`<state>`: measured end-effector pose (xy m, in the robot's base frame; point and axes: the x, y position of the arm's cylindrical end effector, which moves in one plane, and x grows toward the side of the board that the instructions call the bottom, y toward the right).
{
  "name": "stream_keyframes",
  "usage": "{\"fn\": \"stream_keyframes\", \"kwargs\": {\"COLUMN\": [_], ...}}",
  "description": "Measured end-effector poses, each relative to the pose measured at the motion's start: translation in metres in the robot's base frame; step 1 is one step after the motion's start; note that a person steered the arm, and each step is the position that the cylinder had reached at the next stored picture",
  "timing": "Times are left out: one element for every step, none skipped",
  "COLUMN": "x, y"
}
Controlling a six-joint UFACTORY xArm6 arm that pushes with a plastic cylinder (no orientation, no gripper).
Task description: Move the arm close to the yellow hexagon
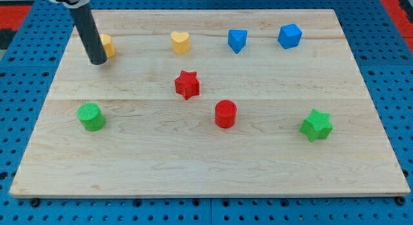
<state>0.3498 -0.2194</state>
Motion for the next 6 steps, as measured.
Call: {"fn": "stream_keyframes", "kwargs": {"x": [0.000,0.000,0.000,-0.017,-0.022,-0.032], "y": [-0.013,-0.016,-0.020,-0.022,-0.028,-0.035]}}
